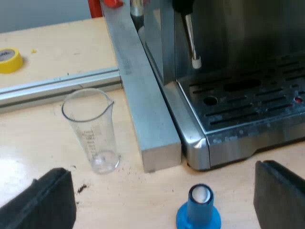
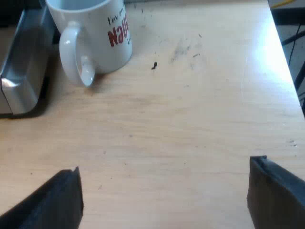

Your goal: Grind coffee beans and then tamp

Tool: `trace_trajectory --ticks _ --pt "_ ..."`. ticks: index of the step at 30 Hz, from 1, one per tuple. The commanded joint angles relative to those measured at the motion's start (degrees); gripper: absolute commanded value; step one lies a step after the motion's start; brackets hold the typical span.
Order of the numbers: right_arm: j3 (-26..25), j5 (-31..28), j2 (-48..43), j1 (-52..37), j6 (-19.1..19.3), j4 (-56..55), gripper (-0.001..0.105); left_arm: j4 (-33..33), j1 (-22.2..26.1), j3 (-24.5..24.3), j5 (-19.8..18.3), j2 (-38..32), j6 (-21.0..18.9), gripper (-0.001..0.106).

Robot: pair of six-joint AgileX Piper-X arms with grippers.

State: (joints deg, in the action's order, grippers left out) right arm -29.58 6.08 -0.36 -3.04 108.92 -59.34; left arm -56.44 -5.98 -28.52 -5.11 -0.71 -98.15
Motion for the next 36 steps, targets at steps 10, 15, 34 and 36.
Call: trace_trajectory --ticks 10,15,34,36 --pt "-0.4 0.2 -2.5 0.0 0.2 0.8 0.072 0.7 -0.1 0.3 0.2 -7.9 -0.6 0.077" --pt "-0.4 0.2 -2.5 0.0 0.2 0.8 0.072 1.5 -0.1 0.9 0.2 -7.9 -0.5 0.077" --pt "-0.4 0.2 -2.5 0.0 0.2 0.8 0.072 1.5 0.0 0.8 0.2 -8.1 -0.4 0.077" --pt "-0.4 0.2 -2.5 0.0 0.2 0.8 0.072 1.5 0.0 0.8 0.2 -8.1 -0.4 0.077"
